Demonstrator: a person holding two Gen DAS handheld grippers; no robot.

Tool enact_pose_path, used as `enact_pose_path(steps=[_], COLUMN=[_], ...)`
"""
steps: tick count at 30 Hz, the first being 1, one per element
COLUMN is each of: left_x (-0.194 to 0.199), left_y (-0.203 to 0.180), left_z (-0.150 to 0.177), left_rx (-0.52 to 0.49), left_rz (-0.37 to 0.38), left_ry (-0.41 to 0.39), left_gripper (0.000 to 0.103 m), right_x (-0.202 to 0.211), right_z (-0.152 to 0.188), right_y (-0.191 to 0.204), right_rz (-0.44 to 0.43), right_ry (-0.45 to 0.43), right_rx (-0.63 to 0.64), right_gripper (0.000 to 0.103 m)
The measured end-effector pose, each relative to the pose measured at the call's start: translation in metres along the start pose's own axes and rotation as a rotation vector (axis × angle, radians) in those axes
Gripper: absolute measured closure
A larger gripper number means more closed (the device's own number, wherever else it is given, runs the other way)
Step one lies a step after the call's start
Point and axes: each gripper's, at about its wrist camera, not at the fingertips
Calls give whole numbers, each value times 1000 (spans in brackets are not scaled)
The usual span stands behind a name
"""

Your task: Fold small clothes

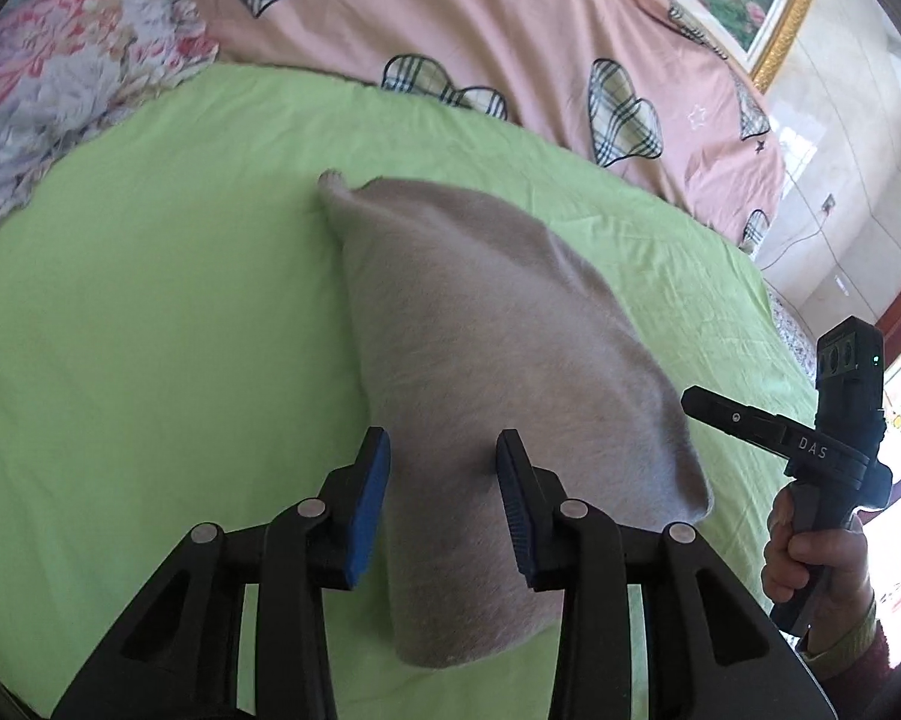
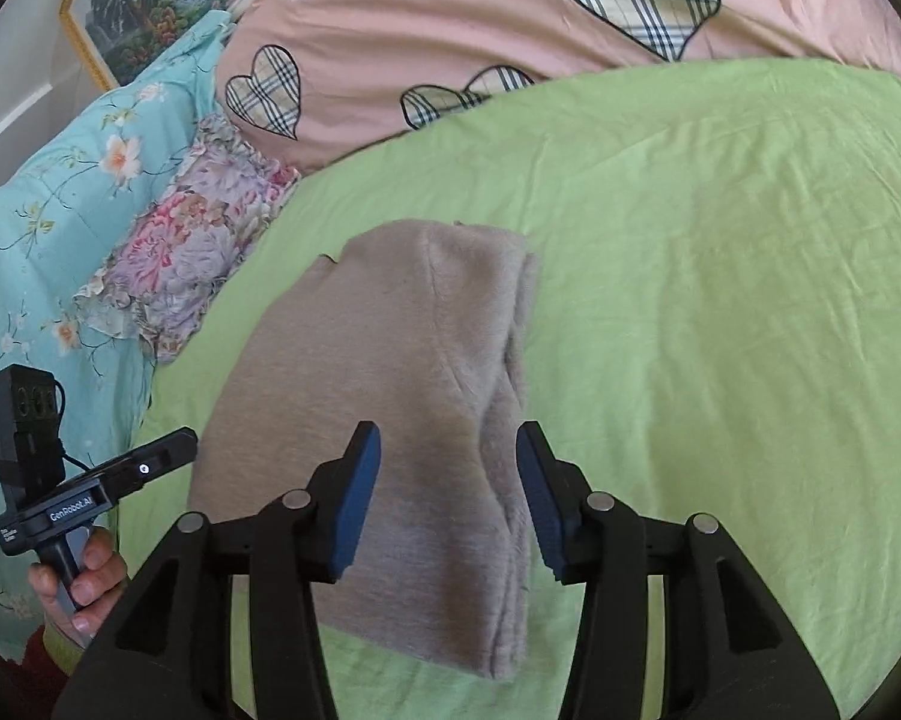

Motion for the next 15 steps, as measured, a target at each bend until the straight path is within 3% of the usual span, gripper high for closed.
enact_pose_path(steps=[2, 3, 4, 8, 10, 12, 15], left_x=[-5, -7, -9, -21, -35, -41, -38], left_y=[3, 3, 3, 2, 9, 13, 7], left_z=[5, 8, 9, 18, 27, 35, 42], left_rx=[9, 11, 12, 27, 82, 118, 105], left_rz=[1, -1, -2, -14, 23, 46, 29], left_ry=[15, 23, 33, 93, 150, 158, 141], left_gripper=[64, 64, 63, 65, 66, 66, 64], right_x=[-12, -18, -23, 3, 9, -1, -32], right_z=[5, 9, 10, 2, -1, 2, 14], right_y=[-2, -1, 0, 12, 12, 6, -11], right_rz=[-17, -20, -23, -50, -30, 44, 76], right_ry=[40, 63, 84, 25, 32, 78, 160], right_rx=[-6, 0, 1, 56, 81, 116, 100], right_gripper=[57, 63, 92, 93, 94, 94, 94])
Point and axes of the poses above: each gripper's, at about its wrist camera, not at the fingertips, and x roughly against the way its jaws point, y to its left, z to its underside, and after that the axes turned 6 degrees about y, right-handed
